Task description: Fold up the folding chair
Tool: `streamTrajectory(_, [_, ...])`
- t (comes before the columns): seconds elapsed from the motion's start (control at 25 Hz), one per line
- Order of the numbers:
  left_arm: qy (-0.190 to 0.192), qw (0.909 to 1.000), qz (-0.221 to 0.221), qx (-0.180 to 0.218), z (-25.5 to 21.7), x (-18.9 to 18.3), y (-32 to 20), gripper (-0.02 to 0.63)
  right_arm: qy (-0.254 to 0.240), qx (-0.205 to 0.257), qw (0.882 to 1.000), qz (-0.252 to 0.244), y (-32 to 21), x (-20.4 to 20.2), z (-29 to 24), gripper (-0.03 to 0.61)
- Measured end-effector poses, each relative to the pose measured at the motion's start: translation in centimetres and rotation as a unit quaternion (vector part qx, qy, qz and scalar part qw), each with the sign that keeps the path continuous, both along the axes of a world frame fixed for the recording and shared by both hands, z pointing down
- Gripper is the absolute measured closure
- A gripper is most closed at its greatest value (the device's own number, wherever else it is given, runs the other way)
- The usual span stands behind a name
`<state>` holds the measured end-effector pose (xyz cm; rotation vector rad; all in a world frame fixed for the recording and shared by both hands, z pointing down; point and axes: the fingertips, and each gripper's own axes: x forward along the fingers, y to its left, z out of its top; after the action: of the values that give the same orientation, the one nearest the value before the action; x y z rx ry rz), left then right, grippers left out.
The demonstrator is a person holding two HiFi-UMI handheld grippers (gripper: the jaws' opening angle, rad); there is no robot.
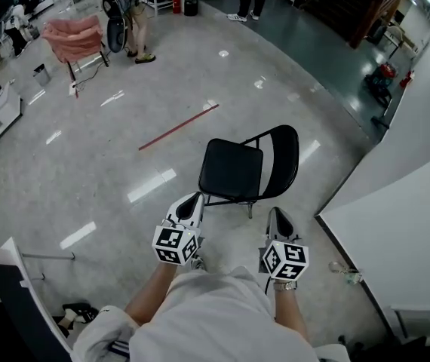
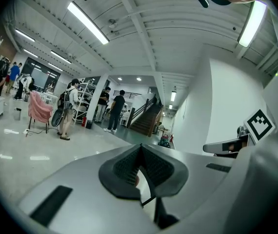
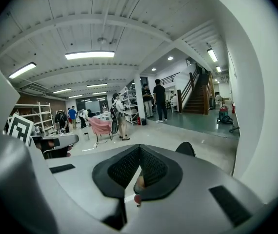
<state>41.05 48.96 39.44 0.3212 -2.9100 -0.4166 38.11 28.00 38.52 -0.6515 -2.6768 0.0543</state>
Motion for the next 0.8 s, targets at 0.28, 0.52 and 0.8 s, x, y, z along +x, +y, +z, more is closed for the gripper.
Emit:
streamTrajectory(0.28, [0.014, 0.9998, 0.003, 0.01, 1.2, -2.4, 1.1, 0.603, 0.003, 0.005, 1.0, -0.001, 1.5, -2.7, 0.0, 0.574])
streamTrajectory(0.52, [0.018, 0.9998, 0.0, 0.0, 1.6, -5.8, 0.4, 0.603, 0.018, -0.002, 1.0, 0.011, 0.0, -7.0, 1.5, 0.574])
streamTrajectory(0.8, [0.034, 0.9989, -0.029, -0.017, 1.8, -12.2, 1.2, 0.603, 0.031, -0.015, 0.999, -0.016, 0.9, -15.0, 2.6, 0.574])
